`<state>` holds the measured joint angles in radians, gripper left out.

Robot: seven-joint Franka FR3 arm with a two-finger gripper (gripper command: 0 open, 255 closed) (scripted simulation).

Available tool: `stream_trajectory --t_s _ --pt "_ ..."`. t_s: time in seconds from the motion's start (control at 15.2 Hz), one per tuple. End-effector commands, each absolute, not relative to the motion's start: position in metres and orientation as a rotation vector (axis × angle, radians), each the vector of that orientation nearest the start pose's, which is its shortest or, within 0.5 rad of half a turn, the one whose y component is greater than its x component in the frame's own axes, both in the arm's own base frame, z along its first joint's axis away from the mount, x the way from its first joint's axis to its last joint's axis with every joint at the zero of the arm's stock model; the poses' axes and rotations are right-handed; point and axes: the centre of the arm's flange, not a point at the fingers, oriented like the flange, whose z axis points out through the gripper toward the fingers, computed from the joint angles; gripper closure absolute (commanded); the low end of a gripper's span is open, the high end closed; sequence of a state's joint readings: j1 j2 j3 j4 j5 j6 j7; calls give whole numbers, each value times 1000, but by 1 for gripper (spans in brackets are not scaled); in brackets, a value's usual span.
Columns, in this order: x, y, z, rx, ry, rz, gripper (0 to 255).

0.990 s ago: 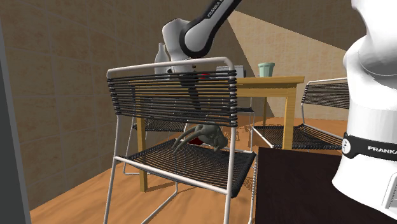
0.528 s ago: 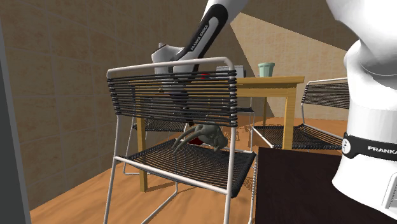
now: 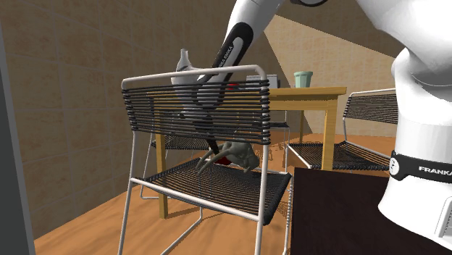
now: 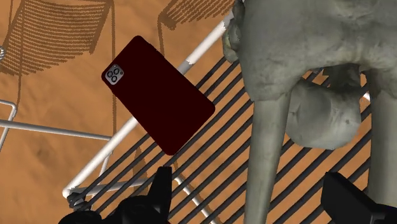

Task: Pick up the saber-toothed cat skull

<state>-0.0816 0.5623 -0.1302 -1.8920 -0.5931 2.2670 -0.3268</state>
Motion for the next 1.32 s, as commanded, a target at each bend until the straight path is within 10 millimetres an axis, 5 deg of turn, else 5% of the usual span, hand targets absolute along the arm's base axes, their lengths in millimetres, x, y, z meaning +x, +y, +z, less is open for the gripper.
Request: stream_trajectory --t_s 0.0,0.07,0.13,0.73,1.25 --pt "598 -142 188 -3375 -970 565 0" --pt "598 -142 188 -3375 -970 565 0" --pt "597 -141 188 -3375 -970 565 255" --pt "598 -142 188 -3375 -970 565 255" --pt "598 -142 230 -3375 -970 565 255"
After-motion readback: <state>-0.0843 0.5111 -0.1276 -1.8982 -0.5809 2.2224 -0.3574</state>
